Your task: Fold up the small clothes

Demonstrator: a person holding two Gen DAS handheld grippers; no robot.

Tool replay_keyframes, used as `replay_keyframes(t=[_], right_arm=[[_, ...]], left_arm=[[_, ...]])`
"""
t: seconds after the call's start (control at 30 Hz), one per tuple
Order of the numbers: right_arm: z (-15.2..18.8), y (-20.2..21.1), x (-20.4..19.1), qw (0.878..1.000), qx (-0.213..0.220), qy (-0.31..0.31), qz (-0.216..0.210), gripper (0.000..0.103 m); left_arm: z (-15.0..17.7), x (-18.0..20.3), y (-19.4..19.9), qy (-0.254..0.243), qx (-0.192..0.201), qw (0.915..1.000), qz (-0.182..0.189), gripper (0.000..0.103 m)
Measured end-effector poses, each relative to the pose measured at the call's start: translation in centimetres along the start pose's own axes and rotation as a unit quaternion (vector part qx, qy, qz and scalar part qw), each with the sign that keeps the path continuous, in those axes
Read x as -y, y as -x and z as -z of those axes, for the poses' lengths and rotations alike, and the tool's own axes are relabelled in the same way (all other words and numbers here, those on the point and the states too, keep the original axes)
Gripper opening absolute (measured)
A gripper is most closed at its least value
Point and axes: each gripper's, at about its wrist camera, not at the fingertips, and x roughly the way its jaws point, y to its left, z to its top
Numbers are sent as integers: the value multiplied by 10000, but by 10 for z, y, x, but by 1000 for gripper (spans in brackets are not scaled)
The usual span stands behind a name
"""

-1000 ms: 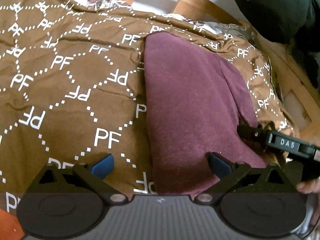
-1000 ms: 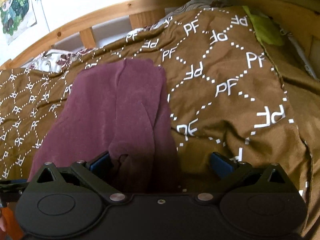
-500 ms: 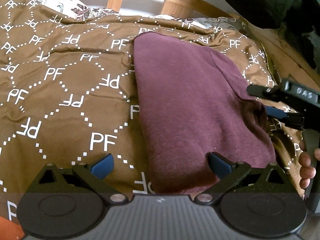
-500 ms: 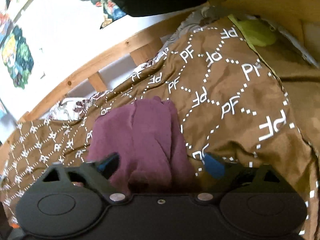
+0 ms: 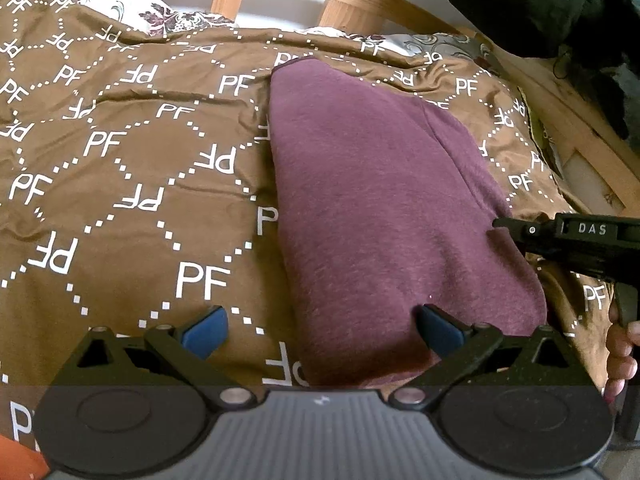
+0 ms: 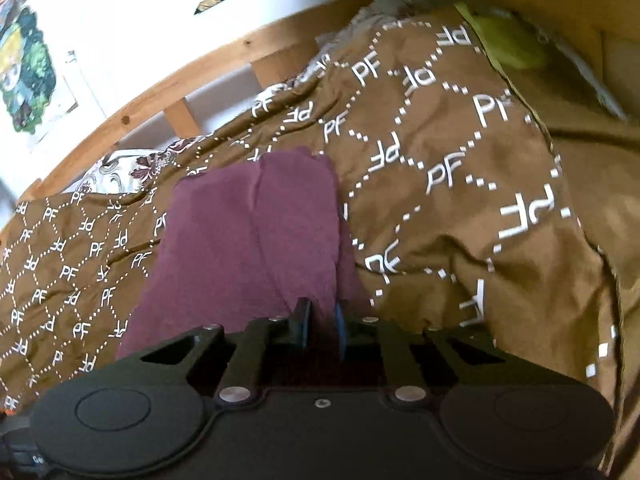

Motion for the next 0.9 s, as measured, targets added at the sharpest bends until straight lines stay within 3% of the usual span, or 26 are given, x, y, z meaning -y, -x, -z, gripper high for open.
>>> replay_keyframes(t=[0.07,0.3,0.4,0.47,0.67,0.9], right_arm=[[0,1,4,9998,59,-155,-96,20],[-5,8,29,9928,394,-1041,-442,70],[-10,3,30,9908,487,-1098,-624,84],[-12,-5,27,9912,461,-1060,-645,87],[-10,-36,21,9937,-27,-985,-529,84],[-5,-36,12,9965,-34,-681,-478,52]], left_arm=[[0,0,0,21,-2,10000,7,102],[0,0,0,1,4,10000,0,102],[1,0,0,18,9,10000,10,102],[1,0,0,29,12,10000,17,102],[2,-2,0,76,23,10000,55,102],[3,-3,-1,93,29,9999,54,103]])
